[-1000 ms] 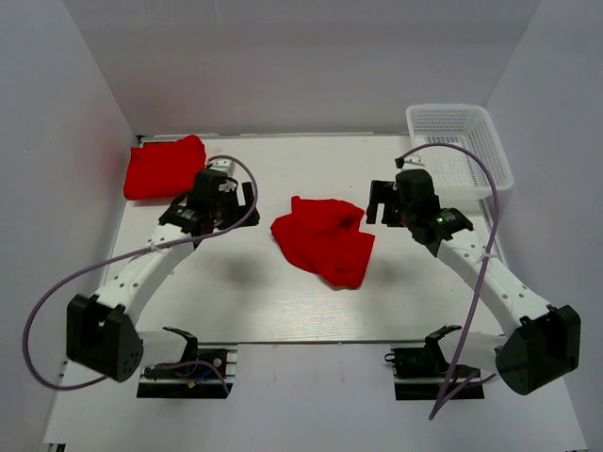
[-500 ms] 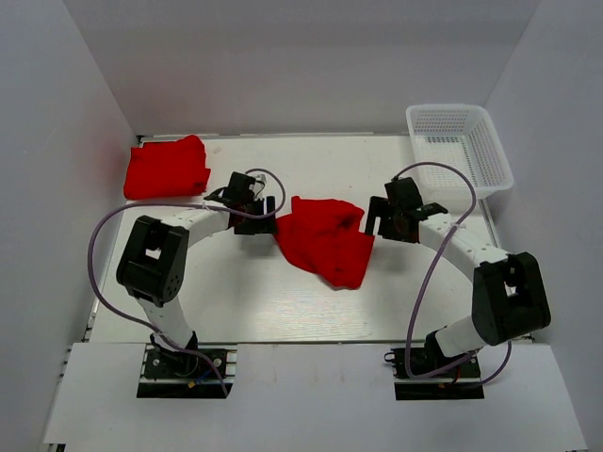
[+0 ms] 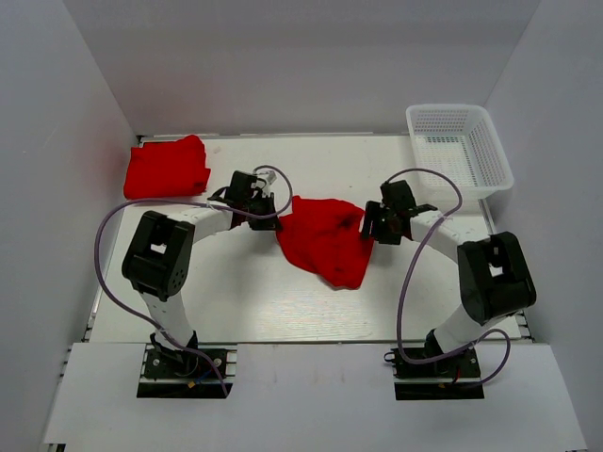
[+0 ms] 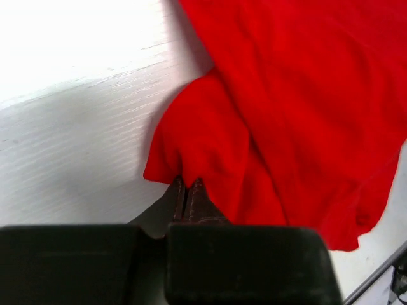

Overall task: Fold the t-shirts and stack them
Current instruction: Flatten out the tshirt

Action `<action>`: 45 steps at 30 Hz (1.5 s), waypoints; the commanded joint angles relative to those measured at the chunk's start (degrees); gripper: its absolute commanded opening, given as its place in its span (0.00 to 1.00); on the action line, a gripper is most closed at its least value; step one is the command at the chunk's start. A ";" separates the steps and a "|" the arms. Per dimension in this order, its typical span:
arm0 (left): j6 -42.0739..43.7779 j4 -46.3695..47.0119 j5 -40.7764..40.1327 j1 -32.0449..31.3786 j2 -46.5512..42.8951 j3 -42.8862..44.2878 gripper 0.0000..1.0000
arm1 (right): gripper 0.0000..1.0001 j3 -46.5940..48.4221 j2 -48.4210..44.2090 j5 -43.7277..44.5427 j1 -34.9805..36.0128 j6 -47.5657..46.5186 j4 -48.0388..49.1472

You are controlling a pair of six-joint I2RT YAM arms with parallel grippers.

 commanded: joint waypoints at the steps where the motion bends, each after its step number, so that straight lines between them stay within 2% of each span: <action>1: 0.05 3.06 4.47 -0.35 0.21 -0.03 0.00 | 0.63 -0.48 2.09 -3.63 -0.30 0.38 4.17; 2: 0.05 3.84 4.47 -0.35 -1.00 -0.64 0.00 | 0.59 -0.31 2.62 -3.63 -0.30 0.38 4.17; 5: -0.57 5.60 4.47 -0.35 -3.12 -2.66 0.00 | 0.40 0.13 5.17 -3.72 -0.48 0.47 4.70; 6: -0.57 6.91 4.99 -0.35 -4.95 -3.19 0.00 | 0.18 0.22 5.52 -3.80 -0.39 0.38 5.05; 8: -1.10 7.45 5.00 -0.35 -7.24 -3.81 0.00 | 0.00 0.31 4.92 -4.42 -0.48 -0.05 6.01; 12: -2.68 11.13 3.16 -0.35 -15.15 -4.95 0.00 | 0.00 1.36 -0.09 -5.21 -0.39 -4.27 6.02; 15: -3.38 11.76 0.71 -0.35 -22.97 -4.26 0.00 | 0.00 3.38 -6.85 -3.19 -0.30 -6.90 5.14; 16: -3.38 11.76 -0.18 -0.35 -24.99 -3.21 0.00 | 0.00 4.00 -11.74 -2.75 -0.21 -7.26 4.36; 23: 1.27 10.97 -9.84 -0.35 -42.83 4.88 0.00 | 0.00 15.32 -30.64 2.08 -0.30 -12.88 1.01; 25: 1.80 11.67 -13.45 -0.35 -46.70 5.58 0.00 | 0.00 17.71 -33.40 3.84 -0.21 -13.94 1.36; 30: 5.14 12.21 -18.28 -0.35 -56.63 8.13 0.00 | 0.00 23.15 -42.62 1.99 -0.30 -16.49 4.52; 38: 5.93 8.16 -16.53 -0.35 -59.46 11.57 0.00 | 0.00 26.85 -44.92 -0.29 -0.30 -18.16 2.42; 45: 6.46 5.52 -16.01 0.18 -60.52 12.71 0.00 | 0.00 24.84 -46.07 0.06 -0.30 -17.28 1.62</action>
